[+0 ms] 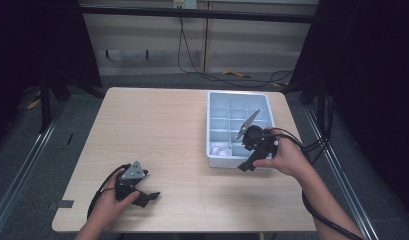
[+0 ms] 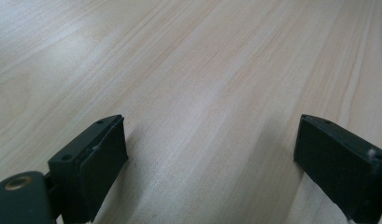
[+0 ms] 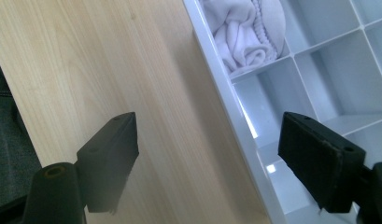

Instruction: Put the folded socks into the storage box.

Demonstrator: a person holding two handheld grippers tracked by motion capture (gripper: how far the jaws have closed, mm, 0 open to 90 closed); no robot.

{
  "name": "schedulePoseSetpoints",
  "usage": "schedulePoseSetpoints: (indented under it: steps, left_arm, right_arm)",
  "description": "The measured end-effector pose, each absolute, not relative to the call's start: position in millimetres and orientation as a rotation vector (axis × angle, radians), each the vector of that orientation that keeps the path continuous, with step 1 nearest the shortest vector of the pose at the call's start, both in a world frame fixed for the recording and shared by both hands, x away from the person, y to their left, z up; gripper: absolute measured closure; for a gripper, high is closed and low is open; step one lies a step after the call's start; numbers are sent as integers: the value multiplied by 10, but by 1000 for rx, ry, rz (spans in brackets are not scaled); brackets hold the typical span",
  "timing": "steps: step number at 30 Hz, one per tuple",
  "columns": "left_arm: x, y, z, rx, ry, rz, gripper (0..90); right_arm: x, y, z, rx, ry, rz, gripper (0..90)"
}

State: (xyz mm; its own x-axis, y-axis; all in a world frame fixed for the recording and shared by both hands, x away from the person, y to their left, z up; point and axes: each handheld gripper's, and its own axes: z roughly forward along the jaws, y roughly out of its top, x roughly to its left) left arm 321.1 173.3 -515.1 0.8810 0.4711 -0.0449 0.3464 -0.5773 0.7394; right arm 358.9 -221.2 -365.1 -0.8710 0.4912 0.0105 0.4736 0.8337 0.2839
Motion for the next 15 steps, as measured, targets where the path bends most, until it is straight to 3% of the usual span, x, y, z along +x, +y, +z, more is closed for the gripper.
schedulePoseSetpoints:
  steps: [15]
  left_arm:
    - [3211,1733,-5151,2240,585,198,91]
  right_arm:
    - [3355,-2499,-3727,823,2908,444,188]
